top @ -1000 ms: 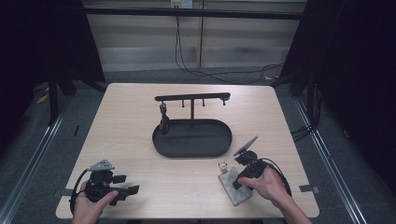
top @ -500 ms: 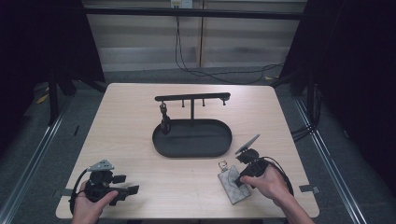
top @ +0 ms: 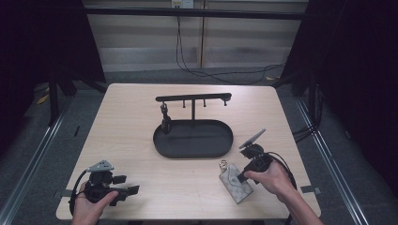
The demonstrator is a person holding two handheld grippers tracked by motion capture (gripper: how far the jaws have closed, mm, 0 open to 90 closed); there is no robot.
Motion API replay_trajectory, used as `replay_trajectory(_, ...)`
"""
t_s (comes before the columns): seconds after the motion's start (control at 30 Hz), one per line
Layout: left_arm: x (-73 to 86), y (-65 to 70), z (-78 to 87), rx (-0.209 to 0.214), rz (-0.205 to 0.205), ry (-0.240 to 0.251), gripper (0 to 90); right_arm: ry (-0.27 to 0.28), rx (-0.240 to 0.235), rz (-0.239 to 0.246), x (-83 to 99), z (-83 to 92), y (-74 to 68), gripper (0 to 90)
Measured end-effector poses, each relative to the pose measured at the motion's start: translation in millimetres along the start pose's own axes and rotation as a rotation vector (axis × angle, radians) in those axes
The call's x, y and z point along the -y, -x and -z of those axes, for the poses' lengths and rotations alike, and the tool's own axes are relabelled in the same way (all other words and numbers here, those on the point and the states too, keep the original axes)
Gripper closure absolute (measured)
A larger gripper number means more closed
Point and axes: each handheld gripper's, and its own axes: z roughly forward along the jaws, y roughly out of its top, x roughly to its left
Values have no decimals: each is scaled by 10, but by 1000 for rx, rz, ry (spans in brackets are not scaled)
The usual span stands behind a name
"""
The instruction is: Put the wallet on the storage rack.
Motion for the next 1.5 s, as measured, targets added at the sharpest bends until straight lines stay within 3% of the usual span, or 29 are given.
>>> replay_trajectory(0.2, -3, 1, -1, -4, -6, -1, 243, -4, 20, 11, -47, 66, -52, 814)
replay_trajectory(0.53, -1, -2, 3, -3, -7, -3, 243, -17, 104, 15, -103, 174, -81, 825)
replay_trajectory(1.07, -2, -12, 7, 2, 1, -4, 242, -14, 129, -21, -157, 413, -6, 827)
replay_trajectory(1.5, 3, -17, 10, 6, 13, 1, 227, 27, 129, -32, -215, 559, 0, 828)
